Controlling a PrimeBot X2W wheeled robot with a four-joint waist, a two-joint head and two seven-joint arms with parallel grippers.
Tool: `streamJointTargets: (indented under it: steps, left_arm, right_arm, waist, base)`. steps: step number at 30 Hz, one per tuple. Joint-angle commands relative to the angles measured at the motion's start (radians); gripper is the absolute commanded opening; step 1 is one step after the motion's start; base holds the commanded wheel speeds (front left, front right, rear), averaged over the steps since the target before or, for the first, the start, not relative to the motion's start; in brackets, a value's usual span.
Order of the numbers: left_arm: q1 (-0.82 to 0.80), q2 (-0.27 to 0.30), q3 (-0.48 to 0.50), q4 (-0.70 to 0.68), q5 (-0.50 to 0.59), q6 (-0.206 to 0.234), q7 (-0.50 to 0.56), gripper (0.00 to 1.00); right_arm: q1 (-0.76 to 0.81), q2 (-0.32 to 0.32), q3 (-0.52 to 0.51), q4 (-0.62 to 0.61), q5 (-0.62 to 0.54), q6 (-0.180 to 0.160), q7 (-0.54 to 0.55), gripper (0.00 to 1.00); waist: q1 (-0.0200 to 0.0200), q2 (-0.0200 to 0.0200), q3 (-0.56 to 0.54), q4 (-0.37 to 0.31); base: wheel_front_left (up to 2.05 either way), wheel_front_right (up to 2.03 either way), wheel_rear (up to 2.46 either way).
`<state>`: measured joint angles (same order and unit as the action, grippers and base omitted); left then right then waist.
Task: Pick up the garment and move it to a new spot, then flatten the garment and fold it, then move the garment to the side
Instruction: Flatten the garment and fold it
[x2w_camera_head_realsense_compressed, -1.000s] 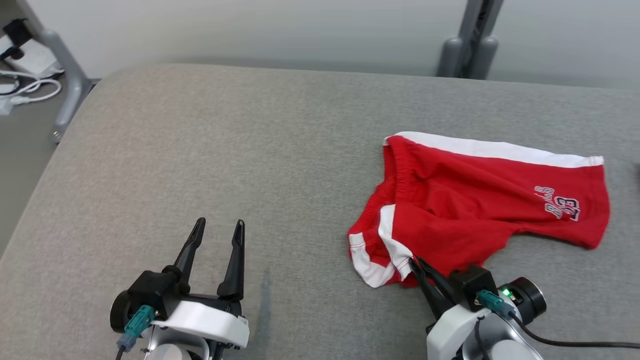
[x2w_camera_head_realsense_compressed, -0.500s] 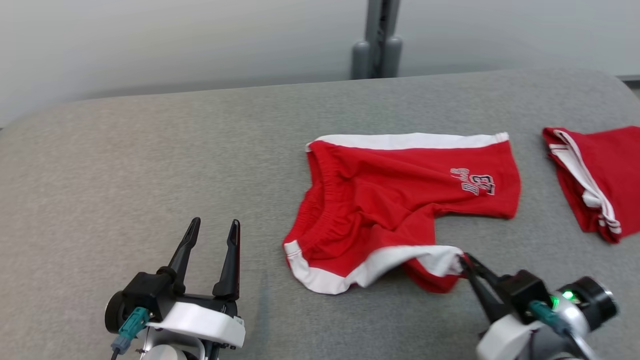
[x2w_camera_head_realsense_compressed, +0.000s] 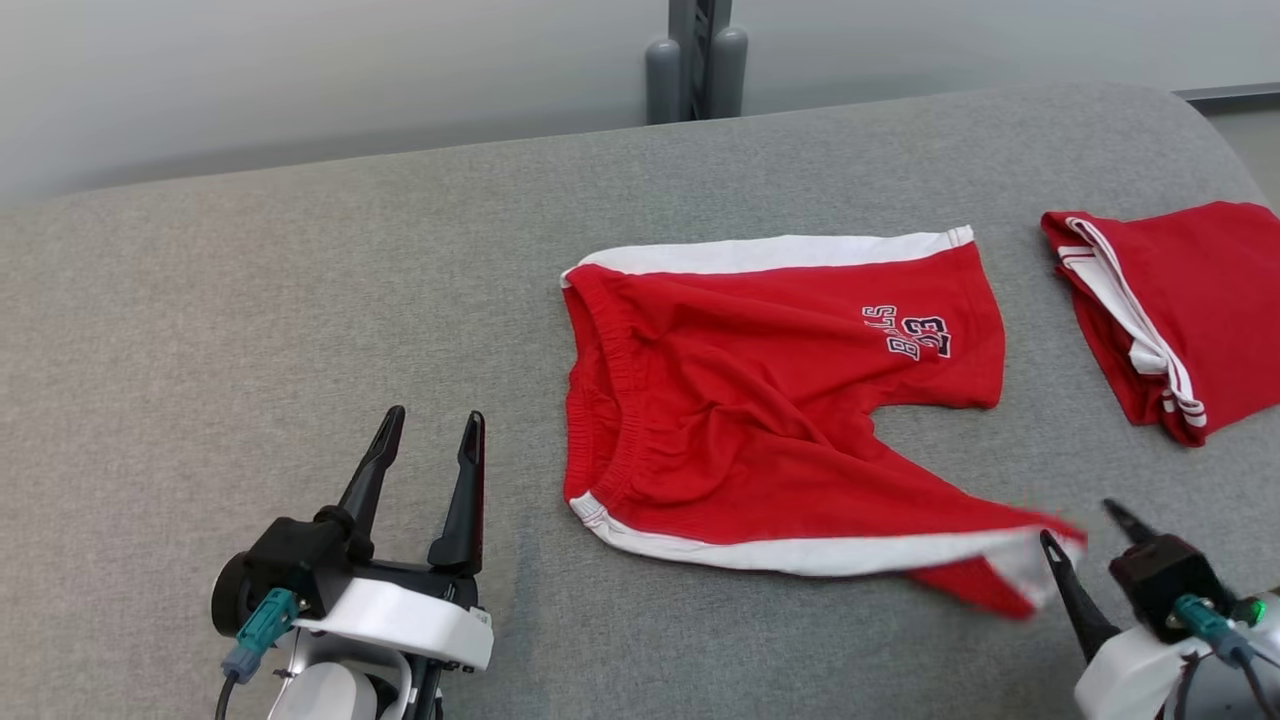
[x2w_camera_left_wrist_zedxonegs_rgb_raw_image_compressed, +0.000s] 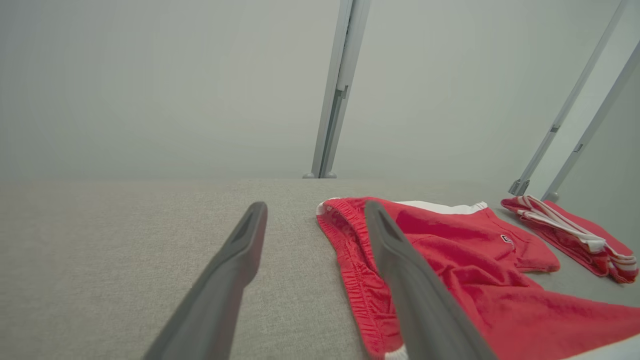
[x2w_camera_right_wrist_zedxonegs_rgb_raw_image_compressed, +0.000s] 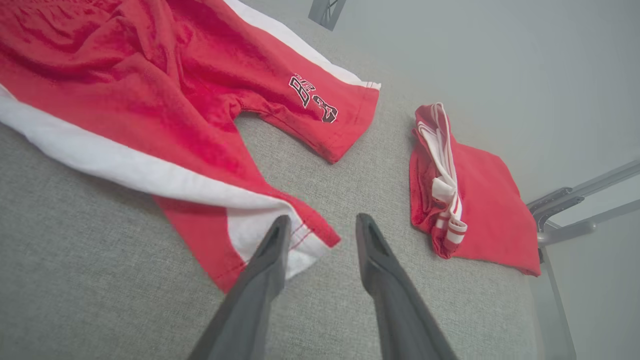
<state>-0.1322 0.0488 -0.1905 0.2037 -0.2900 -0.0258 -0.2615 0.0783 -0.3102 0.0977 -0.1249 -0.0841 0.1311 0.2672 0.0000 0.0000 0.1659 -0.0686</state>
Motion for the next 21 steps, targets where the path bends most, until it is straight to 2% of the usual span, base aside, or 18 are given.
streamJointTargets:
  steps: [1,5,11,19,21]
  left_arm:
    - [-0.016,0.004,0.005,0.005,0.009,-0.007,-0.004,1.0]
    - [-0.015,0.004,0.009,0.009,0.011,-0.008,-0.004,1.0]
    - [-0.034,0.004,0.004,0.011,0.025,-0.014,-0.004,1.0]
    - [-0.095,0.004,-0.02,0.054,0.052,-0.032,-0.004,1.0]
    - [-0.135,0.004,-0.028,0.114,0.011,-0.034,-0.004,1.0]
  right_arm:
    - [-0.018,0.04,-0.043,-0.007,-0.028,-0.001,-0.019,1.0]
    - [-0.071,0.124,-0.088,-0.022,-0.05,-0.001,-0.089,1.0]
    - [-0.161,0.225,-0.079,0.003,-0.065,-0.001,-0.242,1.0]
    - [-0.212,0.256,-0.025,0.059,-0.056,-0.001,-0.335,1.0]
    - [-0.222,0.257,-0.018,0.065,-0.033,-0.001,-0.351,1.0]
  waist:
    - [0.0,0.0,0.0,0.012]
    - [0.0,0.0,-0.002,0.021]
    - [0.0,0.0,0.012,0.022]
    - [0.0,0.0,0.066,-0.014]
    - [0.0,0.0,0.089,-0.041]
  base:
    - [0.0,0.0,0.0]
    - [0.0,0.0,0.0]
    - [0.0,0.0,0.0]
    - [0.0,0.0,0.0]
    - [0.0,0.0,0.0]
